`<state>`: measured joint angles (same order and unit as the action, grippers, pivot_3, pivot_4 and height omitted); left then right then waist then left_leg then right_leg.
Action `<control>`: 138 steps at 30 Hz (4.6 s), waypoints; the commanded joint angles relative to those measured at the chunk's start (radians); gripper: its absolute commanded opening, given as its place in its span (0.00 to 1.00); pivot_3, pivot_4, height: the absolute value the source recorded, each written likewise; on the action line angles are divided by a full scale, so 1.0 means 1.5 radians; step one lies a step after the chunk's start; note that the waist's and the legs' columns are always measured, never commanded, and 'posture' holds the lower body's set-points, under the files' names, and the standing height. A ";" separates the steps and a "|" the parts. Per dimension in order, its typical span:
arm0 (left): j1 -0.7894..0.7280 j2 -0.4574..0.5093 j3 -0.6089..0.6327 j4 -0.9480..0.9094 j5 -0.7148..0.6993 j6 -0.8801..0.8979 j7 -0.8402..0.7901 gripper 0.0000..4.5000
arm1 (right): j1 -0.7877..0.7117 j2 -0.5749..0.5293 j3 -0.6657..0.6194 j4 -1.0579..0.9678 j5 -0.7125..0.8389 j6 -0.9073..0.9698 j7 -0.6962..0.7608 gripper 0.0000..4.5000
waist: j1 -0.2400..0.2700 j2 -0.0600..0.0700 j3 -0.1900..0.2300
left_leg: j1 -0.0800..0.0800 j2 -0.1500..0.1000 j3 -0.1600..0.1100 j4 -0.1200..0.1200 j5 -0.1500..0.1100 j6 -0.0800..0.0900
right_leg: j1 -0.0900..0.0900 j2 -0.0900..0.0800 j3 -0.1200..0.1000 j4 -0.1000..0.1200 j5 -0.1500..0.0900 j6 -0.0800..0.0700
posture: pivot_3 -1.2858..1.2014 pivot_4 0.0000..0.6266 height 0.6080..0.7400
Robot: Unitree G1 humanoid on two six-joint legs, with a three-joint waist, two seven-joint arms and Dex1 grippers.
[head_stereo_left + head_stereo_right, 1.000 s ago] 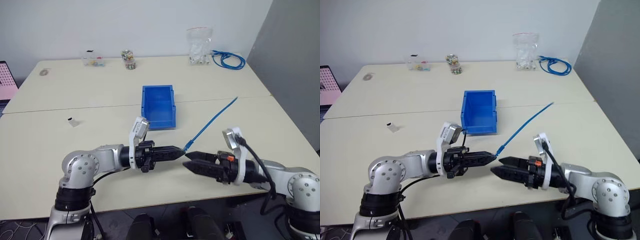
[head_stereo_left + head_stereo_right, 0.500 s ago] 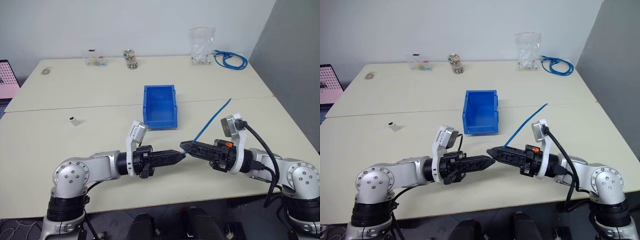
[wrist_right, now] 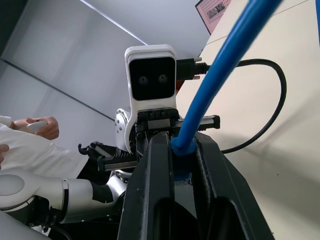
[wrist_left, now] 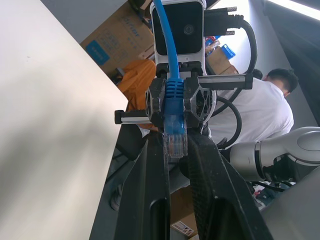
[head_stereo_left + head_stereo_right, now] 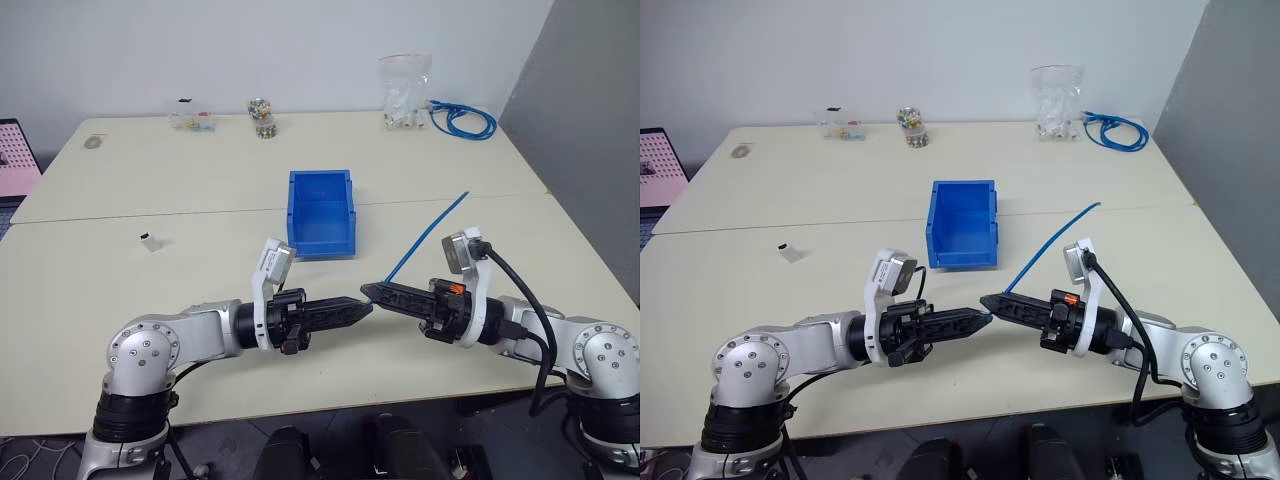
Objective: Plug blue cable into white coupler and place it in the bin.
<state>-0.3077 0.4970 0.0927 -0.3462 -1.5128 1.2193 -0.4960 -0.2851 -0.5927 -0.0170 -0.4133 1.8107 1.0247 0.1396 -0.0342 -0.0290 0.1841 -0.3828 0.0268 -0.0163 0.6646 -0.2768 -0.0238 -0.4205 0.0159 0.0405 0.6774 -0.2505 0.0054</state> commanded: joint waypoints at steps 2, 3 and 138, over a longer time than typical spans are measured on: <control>0.000 0.013 -0.003 -0.018 0.010 -0.021 -0.023 0.23 | -0.011 -0.007 -0.001 -0.011 0.017 -0.014 0.005 0.04 | 0.000 0.000 0.000 | 0.000 0.000 0.000 0.000 0.000 0.000 | 0.000 0.000 0.000 0.000 0.000 0.000 | 0.52 0.24 1.00; 0.004 0.024 -0.008 -0.030 0.026 -0.024 -0.043 0.28 | -0.014 -0.006 0.000 -0.009 0.016 -0.016 0.004 0.04 | 0.000 0.000 0.000 | 0.000 0.000 0.000 0.000 0.000 0.000 | 0.000 0.000 0.000 0.000 0.000 0.000 | 0.52 0.24 1.00; -0.081 -0.052 -0.283 0.510 0.889 -0.894 -0.508 0.17 | -0.069 0.022 0.270 0.174 -1.011 -0.407 0.574 0.04 | 0.002 0.002 -0.004 | -0.001 0.000 0.002 0.000 0.001 0.002 | 0.002 0.001 -0.001 -0.008 0.006 0.003 | 0.52 0.24 1.00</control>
<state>-0.4511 0.4023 -0.3255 0.4060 -0.2183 -0.1373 -1.2528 -0.4109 -0.5581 0.3590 -0.1642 0.3311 0.4025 0.9898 -0.0304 -0.0259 0.1784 -0.3829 0.0265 -0.0132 0.6642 -0.2753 -0.0212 -0.4166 0.0168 0.0391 0.6648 -0.2419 0.0104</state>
